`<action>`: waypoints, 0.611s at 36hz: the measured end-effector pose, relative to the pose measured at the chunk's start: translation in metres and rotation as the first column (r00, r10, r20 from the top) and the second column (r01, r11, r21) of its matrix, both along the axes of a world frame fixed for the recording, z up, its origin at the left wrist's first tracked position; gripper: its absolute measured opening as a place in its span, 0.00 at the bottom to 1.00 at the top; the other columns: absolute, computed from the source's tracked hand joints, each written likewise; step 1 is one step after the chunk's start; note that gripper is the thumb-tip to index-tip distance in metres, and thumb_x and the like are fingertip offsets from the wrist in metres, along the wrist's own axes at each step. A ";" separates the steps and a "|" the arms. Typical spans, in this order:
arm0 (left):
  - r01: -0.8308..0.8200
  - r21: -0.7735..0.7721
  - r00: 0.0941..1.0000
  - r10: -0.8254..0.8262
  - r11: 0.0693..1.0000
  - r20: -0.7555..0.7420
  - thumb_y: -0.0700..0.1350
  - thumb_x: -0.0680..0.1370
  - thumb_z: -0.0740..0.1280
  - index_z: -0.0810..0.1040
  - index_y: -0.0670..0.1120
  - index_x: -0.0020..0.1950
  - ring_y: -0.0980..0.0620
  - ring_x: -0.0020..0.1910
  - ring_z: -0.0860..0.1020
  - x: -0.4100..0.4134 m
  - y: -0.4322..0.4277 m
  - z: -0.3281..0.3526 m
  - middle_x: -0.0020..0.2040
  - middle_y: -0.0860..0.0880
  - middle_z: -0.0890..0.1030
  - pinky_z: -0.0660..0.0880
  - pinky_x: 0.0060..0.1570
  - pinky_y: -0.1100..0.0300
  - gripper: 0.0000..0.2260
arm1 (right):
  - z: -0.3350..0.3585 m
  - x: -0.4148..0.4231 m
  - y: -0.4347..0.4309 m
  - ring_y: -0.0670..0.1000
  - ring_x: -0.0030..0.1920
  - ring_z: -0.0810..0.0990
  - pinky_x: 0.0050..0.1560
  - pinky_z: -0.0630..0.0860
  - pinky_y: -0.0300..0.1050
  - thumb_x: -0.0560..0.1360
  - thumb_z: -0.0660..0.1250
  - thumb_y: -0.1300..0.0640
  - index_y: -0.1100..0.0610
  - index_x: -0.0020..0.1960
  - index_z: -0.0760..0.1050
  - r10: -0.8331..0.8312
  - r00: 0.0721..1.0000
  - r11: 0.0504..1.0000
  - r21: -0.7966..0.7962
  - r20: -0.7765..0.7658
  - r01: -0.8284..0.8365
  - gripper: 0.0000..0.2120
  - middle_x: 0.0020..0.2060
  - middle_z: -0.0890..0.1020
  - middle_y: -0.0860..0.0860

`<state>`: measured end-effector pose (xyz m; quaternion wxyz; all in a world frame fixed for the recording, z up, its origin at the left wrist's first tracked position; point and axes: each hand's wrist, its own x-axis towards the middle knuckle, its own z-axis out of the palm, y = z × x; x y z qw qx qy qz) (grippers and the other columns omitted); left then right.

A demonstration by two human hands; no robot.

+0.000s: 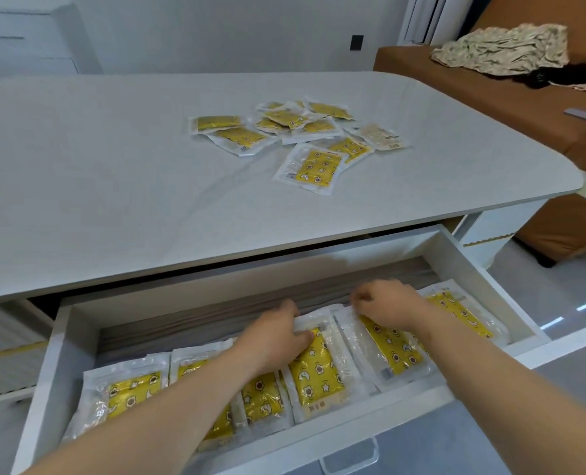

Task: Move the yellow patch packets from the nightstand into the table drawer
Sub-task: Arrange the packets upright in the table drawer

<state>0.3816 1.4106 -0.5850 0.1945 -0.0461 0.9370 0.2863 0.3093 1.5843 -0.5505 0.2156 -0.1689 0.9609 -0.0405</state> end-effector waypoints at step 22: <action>-0.137 0.186 0.701 0.228 0.973 -0.675 0.44 0.77 0.63 0.78 0.50 0.48 0.53 0.46 0.77 -0.045 -0.026 0.122 0.45 0.55 0.79 0.72 0.48 0.60 0.05 | 0.071 -0.021 -0.037 0.48 0.50 0.74 0.50 0.70 0.41 0.77 0.59 0.60 0.52 0.59 0.75 -0.284 0.883 0.757 -0.653 -0.373 -0.032 0.13 0.53 0.79 0.47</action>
